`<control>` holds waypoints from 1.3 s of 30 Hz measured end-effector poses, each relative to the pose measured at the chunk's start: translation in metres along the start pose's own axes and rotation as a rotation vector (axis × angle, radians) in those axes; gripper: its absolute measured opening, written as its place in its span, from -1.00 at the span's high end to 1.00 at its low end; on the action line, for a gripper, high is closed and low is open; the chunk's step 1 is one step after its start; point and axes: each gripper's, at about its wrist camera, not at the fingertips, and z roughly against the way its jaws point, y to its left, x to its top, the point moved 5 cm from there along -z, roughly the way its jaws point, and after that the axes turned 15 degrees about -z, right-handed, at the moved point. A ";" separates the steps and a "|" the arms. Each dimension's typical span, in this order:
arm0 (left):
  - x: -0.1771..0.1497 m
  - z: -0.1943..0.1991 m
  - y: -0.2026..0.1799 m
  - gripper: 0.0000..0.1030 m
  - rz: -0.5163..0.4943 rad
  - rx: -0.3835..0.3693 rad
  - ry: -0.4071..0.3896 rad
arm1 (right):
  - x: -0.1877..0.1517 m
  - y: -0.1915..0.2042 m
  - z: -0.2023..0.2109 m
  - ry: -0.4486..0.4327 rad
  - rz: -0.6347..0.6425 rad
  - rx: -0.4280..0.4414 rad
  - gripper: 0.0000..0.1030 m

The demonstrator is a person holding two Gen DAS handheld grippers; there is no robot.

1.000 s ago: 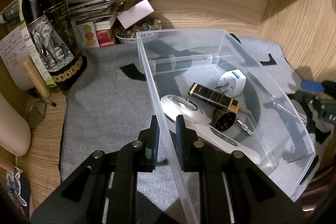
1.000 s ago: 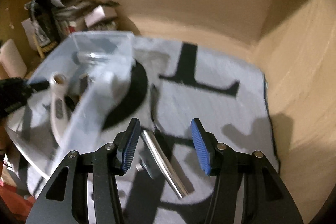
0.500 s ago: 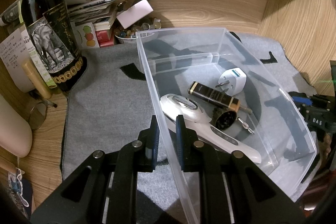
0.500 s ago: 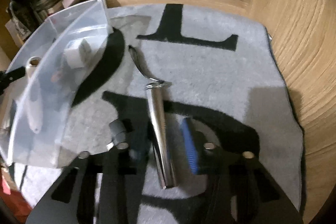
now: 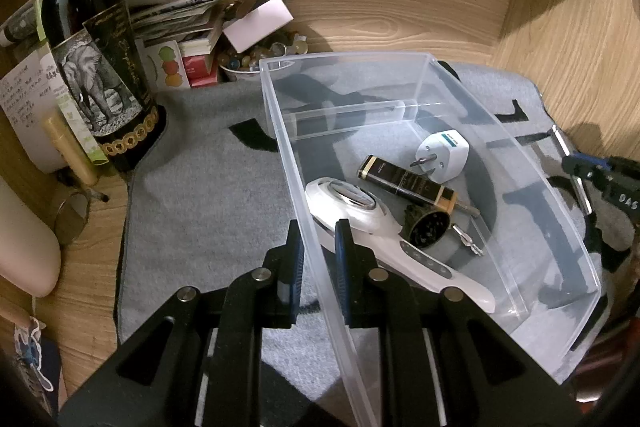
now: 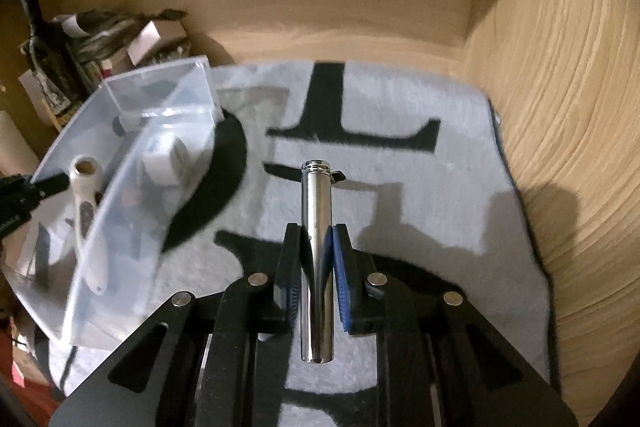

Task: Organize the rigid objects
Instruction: 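Carry the metal cylinder into the box and open the right gripper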

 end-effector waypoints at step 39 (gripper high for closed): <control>-0.001 0.002 0.002 0.70 0.017 -0.023 -0.016 | 0.011 0.173 -0.026 0.045 0.391 0.182 0.72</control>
